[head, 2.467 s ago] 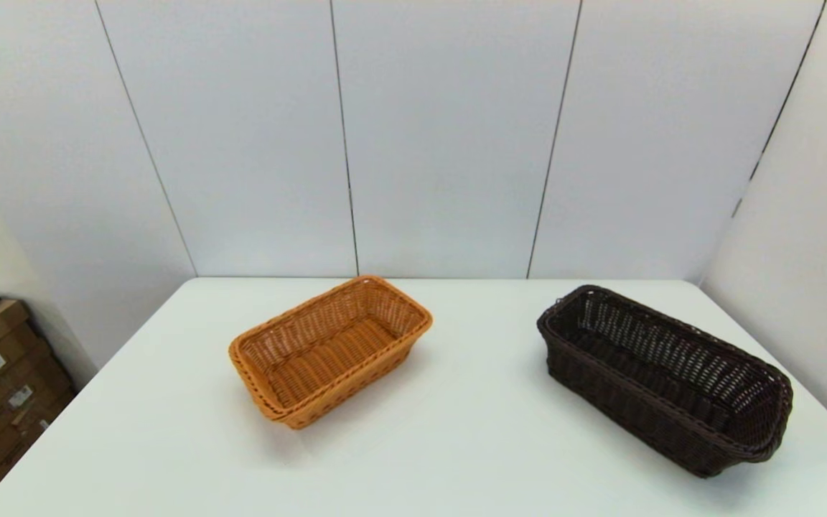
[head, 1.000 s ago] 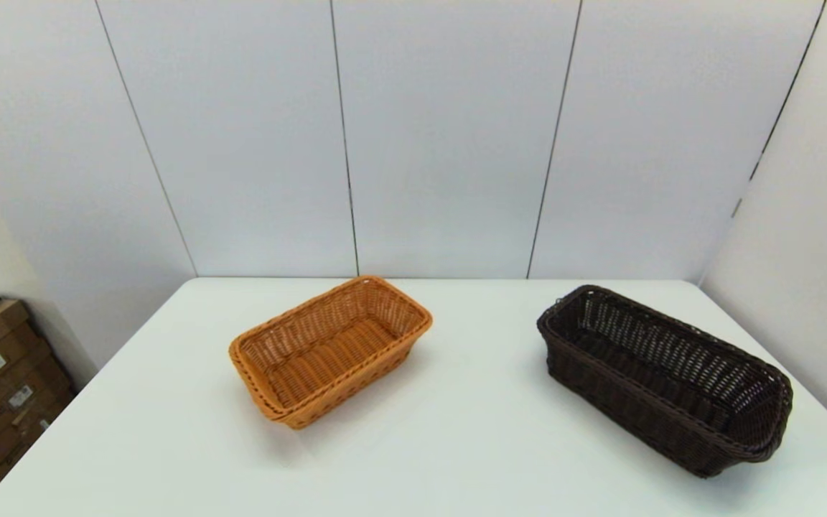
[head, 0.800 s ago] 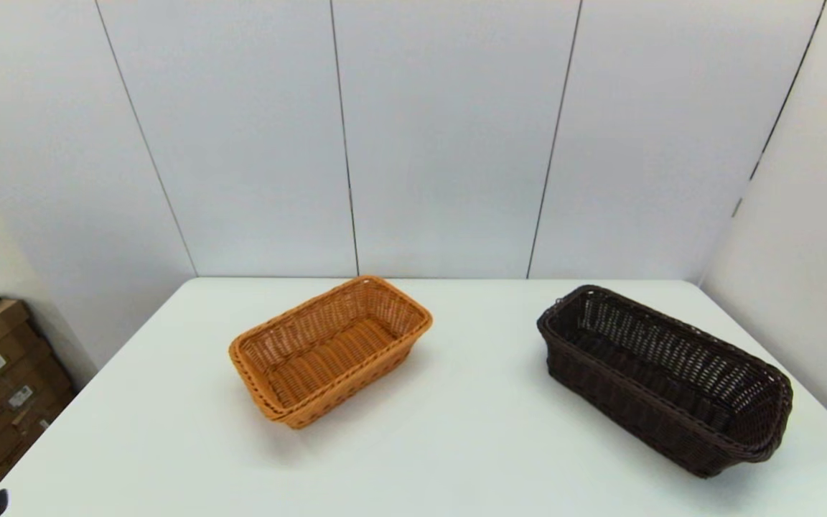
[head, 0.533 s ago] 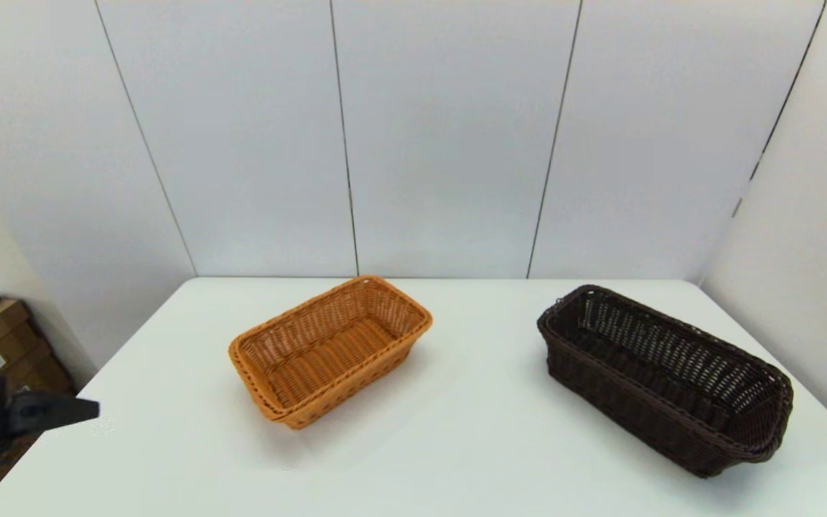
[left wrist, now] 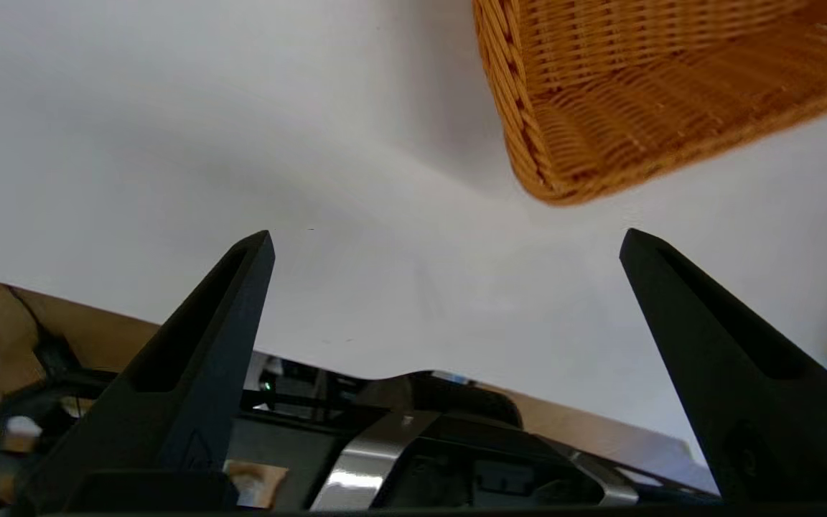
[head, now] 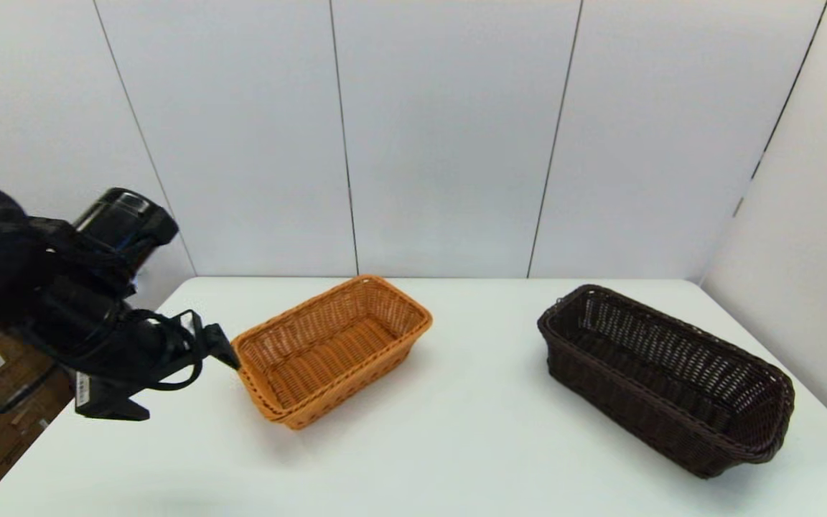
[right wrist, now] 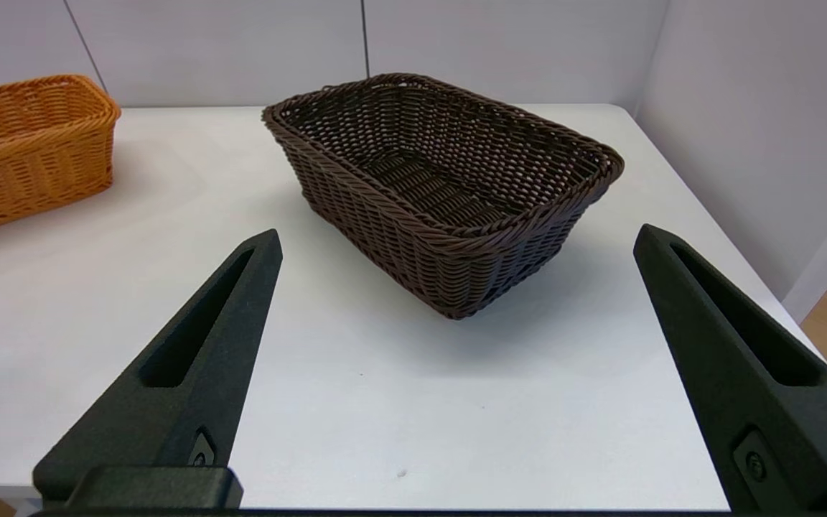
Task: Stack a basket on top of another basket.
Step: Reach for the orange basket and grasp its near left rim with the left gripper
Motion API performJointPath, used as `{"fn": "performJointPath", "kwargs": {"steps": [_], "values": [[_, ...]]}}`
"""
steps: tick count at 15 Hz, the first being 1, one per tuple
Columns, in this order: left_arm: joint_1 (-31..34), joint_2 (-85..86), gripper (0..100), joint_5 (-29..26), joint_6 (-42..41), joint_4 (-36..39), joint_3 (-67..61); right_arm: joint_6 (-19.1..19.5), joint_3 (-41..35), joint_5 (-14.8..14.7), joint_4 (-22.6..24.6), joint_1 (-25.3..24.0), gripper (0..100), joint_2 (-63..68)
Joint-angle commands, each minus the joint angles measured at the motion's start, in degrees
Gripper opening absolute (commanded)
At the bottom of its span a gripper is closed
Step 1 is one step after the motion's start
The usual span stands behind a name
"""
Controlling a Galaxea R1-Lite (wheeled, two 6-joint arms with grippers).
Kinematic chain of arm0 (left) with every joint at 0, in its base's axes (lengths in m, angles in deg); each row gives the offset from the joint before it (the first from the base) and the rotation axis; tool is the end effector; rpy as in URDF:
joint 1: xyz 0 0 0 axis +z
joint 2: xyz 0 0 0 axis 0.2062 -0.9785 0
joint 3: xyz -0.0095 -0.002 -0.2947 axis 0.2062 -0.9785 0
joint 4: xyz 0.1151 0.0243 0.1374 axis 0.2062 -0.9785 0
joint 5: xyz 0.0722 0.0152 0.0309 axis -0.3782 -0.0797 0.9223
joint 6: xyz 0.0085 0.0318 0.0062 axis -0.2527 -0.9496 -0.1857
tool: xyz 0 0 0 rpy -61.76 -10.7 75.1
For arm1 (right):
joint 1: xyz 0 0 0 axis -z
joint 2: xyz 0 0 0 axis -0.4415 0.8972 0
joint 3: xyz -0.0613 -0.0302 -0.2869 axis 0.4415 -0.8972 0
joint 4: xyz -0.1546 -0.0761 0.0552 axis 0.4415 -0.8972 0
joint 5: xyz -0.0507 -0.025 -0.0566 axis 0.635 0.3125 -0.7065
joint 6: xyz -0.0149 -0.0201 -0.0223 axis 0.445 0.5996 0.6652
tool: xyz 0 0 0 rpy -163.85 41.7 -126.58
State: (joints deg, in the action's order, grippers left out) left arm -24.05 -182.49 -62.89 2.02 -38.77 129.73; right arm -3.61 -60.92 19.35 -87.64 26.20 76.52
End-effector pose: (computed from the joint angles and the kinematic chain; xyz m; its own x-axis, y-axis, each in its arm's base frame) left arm 0.2384 -0.0523 0.1777 0.3476 -0.1034 -0.9319 -0.4690 0.8415 -0.2683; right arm -0.0172 -0.0005 0.0754 0.9999 -0.0108 -0.0005 0.0108 0.9998 0.0152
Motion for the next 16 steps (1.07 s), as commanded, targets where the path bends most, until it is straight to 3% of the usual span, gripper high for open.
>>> {"fn": "performJointPath", "kwargs": {"steps": [1, 16], "values": [[0.2, -13.11, 100, 0.1, 3.08, 0.56, 3.82, 0.0, 0.01, 0.01, 0.01, 0.0, 100, -0.01], [0.73, -26.47, 100, -1.83, 3.25, 5.66, 12.26, 0.0, 0.01, 0.01, 0.01, 0.0, 100, -0.01]]}}
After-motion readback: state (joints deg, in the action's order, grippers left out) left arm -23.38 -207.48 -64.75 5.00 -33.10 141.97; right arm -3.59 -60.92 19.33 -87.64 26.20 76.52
